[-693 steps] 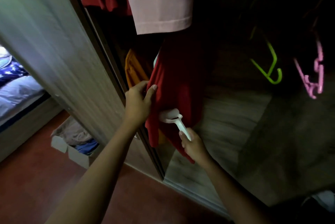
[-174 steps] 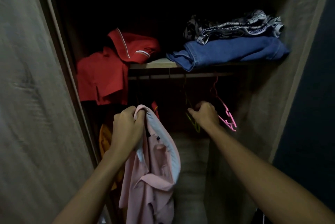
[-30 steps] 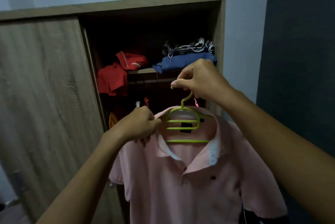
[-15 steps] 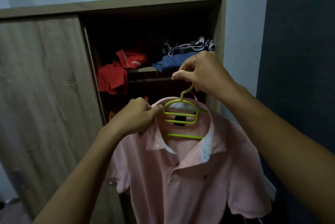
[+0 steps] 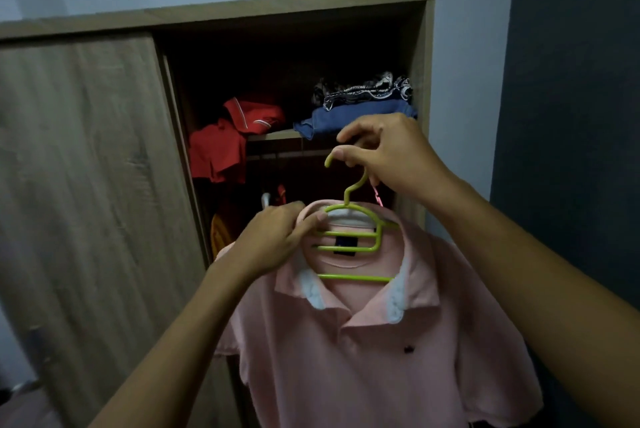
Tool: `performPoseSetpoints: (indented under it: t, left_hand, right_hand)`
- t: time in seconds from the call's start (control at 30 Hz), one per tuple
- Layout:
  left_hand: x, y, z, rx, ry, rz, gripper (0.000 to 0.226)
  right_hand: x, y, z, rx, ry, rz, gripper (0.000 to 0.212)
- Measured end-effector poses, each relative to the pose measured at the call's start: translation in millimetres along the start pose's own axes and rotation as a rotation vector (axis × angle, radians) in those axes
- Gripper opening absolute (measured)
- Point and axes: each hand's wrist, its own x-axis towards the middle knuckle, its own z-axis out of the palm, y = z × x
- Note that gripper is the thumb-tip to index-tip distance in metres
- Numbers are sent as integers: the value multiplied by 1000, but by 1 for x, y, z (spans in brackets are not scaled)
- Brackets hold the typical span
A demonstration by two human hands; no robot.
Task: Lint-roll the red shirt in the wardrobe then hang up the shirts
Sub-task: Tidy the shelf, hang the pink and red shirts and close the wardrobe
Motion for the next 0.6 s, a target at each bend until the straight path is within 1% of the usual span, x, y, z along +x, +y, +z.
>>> performPoseSetpoints:
  t: [0.03, 0.1, 0.13, 0.2, 0.23, 0.3, 0.4, 0.5, 0.6]
  left_hand:
    - [-1, -2, 0, 2, 7, -16, 72]
    - [-3, -10, -1, -6, 21, -43, 71]
    - [-3, -15, -2, -15, 28, -56, 70]
    - [-3, -24, -4, -48, 46, -82, 68]
    - [-2, -28, -5, -64, 60, -92, 67]
    - [1, -31, -4, -71, 85, -110, 67]
    - [3, -31, 8, -71, 66, -138, 64]
    - [5, -31, 20, -153, 58, -186, 47]
    - [10, -33, 24, -197, 56, -194, 44]
  right_hand:
    - [-4, 8, -1, 32, -6, 24, 24]
    - [-13, 34, -6, -58, -55, 55, 27]
    - [-19, 47, -10, -123, -140, 77, 28]
    - [-34, 68, -16, -178, -387, 145, 45]
    - [-43, 75, -16, -161, -490, 184, 54]
    - [-56, 84, -16, -97, -613, 223, 59]
    - [-56, 91, -16, -83, -664, 215, 57]
    - [-48, 89, -19, -136, -699, 219, 58]
    - [-40, 89, -16, -233, -712, 241, 61]
